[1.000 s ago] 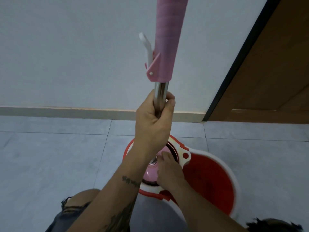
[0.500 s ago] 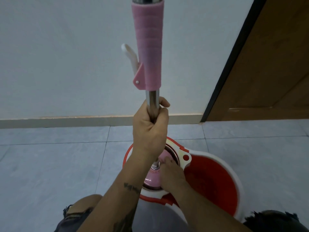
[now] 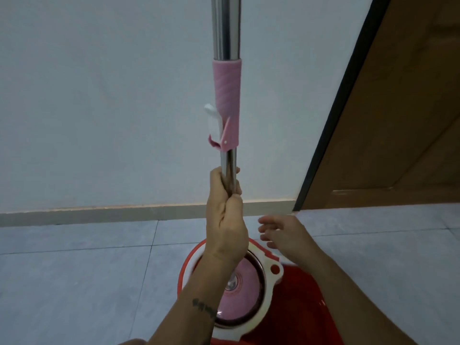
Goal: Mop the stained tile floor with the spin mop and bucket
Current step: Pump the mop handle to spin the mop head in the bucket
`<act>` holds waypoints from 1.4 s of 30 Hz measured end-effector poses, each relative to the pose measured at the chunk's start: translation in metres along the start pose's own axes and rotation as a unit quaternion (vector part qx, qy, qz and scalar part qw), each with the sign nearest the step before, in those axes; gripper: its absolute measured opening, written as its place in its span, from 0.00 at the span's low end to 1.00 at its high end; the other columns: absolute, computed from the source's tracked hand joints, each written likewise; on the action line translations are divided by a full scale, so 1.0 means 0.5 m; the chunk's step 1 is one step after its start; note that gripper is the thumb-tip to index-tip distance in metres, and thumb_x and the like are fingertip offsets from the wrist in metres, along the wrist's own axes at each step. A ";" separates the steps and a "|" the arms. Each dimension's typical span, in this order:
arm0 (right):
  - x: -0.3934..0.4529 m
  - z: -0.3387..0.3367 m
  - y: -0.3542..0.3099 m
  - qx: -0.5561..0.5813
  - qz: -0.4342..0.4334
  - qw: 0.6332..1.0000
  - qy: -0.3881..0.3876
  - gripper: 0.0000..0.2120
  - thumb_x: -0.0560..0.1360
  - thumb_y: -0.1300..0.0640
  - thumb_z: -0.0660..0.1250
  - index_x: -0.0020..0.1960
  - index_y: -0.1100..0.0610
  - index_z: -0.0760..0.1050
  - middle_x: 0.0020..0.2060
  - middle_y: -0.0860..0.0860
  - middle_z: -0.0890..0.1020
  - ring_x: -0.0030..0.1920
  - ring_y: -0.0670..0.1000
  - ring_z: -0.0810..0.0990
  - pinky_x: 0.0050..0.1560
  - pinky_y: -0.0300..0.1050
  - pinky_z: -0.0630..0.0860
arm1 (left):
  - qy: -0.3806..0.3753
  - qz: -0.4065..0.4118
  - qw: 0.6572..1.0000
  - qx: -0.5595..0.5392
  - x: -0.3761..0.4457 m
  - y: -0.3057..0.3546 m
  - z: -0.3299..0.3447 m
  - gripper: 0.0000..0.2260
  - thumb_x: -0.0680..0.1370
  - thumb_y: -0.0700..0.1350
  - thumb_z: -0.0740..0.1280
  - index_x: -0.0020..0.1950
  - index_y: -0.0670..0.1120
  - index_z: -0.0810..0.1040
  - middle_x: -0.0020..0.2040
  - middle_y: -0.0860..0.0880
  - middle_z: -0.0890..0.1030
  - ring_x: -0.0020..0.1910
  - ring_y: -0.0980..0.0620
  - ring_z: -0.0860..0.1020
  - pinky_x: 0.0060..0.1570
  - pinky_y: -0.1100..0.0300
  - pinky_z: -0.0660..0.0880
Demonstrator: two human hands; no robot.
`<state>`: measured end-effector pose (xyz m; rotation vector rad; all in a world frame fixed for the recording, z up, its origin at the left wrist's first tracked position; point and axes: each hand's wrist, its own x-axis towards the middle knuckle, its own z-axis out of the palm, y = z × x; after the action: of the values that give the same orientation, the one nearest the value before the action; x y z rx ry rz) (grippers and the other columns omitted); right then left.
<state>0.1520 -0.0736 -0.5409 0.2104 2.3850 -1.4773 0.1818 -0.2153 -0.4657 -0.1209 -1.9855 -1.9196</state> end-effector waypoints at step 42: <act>-0.418 -0.304 -0.591 0.144 0.142 0.975 0.091 0.20 0.74 0.68 0.64 0.61 0.49 0.76 0.55 0.49 0.81 0.51 0.48 0.79 0.46 0.41 0.76 | -0.142 -0.299 0.936 0.122 0.224 0.680 -0.017 0.00 0.77 0.36 0.66 0.47 0.39 0.76 0.41 0.45 0.74 0.40 0.50 0.73 0.39 0.64 0.74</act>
<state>0.2310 -0.0622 -0.1568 0.7524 2.1468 -1.7153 0.1875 -0.2232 -0.1078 0.3293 -2.6738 -2.0553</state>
